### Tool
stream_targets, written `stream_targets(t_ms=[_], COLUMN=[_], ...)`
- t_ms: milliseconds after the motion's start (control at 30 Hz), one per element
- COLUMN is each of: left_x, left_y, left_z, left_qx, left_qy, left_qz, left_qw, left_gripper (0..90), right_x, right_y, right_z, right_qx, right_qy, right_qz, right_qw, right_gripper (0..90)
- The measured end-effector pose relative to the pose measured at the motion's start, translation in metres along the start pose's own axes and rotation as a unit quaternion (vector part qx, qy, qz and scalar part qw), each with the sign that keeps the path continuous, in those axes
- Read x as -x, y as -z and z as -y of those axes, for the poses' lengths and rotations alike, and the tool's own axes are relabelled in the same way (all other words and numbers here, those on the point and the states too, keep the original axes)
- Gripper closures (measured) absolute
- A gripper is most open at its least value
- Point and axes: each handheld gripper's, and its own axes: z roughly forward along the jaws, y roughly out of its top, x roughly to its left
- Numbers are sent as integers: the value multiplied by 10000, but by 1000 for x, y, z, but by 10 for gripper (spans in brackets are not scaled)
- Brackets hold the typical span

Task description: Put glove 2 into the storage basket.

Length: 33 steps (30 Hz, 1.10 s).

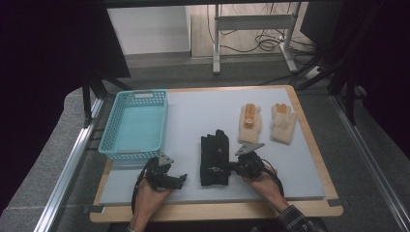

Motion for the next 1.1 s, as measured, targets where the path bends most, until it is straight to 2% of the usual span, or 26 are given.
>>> stream_targets(t_ms=[33, 167, 367, 467, 533, 600, 733, 867, 900, 1100], left_x=[-6, -12, -17, -18, -18, -17, -17, -17, -17, -17], left_y=[2, 5, 8, 7, 7, 7, 7, 7, 7, 7], left_z=[2, 6, 10, 12, 13, 13, 13, 14, 14, 14], left_qx=[-47, -5, 17, 65, 106, 129, 140, 144, 144, 153], left_qy=[53, 146, 101, 94, 99, 122, 123, 123, 123, 131], left_qz=[-60, -74, -71, -40, -34, -57, -59, -55, -55, -48], left_qw=[10000, 9999, 9999, 9999, 9999, 9998, 9998, 9998, 9998, 9998], left_gripper=[5, 0, 1, 5, 3, 2, 2, 0, 0, 0], right_x=[-4, -12, -28, -35, -36, -33, -18, 0, 0, 27], right_y=[-3, -9, -23, -28, -28, -22, -4, 14, 14, 33], right_z=[-2, -5, -15, -19, -20, -18, -12, -4, -4, 14], right_qx=[-1, 21, 62, 42, 19, 32, 168, 343, 343, 380], right_qy=[43, 111, 239, 371, 403, 463, 342, 113, 113, -246], right_qz=[-60, -168, -323, -333, -323, -220, 77, 459, 459, 885], right_qw=[10000, 9998, 9992, 9988, 9987, 9987, 9992, 9983, 9983, 9950], right_gripper=[876, 876, 866, 850, 841, 811, 737, 605, 605, 341])
